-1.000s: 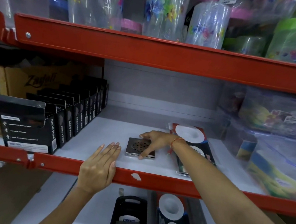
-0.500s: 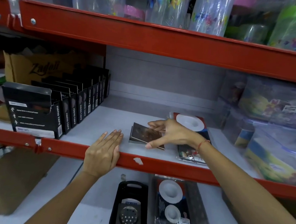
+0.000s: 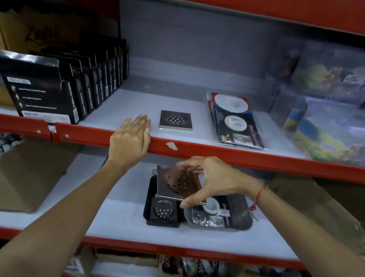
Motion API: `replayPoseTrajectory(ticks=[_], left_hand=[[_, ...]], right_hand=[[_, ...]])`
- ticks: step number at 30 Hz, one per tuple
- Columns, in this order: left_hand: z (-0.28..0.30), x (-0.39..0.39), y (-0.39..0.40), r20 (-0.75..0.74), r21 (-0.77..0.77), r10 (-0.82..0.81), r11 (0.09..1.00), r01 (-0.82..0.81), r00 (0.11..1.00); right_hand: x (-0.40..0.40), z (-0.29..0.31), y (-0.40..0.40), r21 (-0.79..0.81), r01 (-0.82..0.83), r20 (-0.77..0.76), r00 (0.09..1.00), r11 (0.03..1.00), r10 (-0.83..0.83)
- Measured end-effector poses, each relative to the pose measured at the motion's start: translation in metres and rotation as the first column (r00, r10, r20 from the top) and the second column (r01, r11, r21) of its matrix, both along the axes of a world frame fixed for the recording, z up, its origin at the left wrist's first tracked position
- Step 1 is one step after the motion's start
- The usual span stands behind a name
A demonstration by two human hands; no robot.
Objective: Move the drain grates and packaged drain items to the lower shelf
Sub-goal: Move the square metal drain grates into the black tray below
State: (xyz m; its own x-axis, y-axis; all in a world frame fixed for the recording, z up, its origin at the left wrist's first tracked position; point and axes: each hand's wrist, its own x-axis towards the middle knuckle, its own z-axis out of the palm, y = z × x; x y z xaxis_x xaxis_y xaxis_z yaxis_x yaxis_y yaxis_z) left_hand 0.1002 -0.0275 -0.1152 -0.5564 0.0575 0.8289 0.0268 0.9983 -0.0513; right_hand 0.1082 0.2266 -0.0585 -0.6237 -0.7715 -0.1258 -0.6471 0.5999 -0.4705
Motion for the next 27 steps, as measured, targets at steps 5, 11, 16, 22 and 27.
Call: replayPoseTrajectory(ticks=[5, 11, 16, 22, 27], left_hand=[[-0.004, -0.005, -0.004, -0.087, 0.000, -0.034, 0.999, 0.034, 0.996], [-0.010, -0.019, -0.011, -0.223, -0.056, -0.119, 0.993, 0.109, 0.968], [-0.016, -0.027, -0.016, -0.280, -0.113, -0.150, 0.986, 0.123, 0.948], [-0.020, -0.033, -0.020, -0.318, -0.155, -0.153, 0.982, 0.108, 0.936], [-0.023, -0.035, -0.019, -0.338, -0.165, -0.155, 0.981, 0.104, 0.928]], right_hand=[[-0.014, -0.062, -0.017, 0.089, 0.025, -0.044, 0.999, 0.996, -0.021], [-0.055, -0.134, -0.045, 0.179, 0.112, -0.001, 0.993, 0.977, -0.114], [-0.084, -0.183, -0.067, 0.285, 0.098, 0.010, 0.994, 0.953, -0.105], [-0.104, -0.222, -0.085, 0.425, 0.028, 0.006, 0.999, 0.905, -0.034], [-0.106, -0.235, -0.091, 0.464, -0.018, -0.023, 0.999, 0.886, 0.032]])
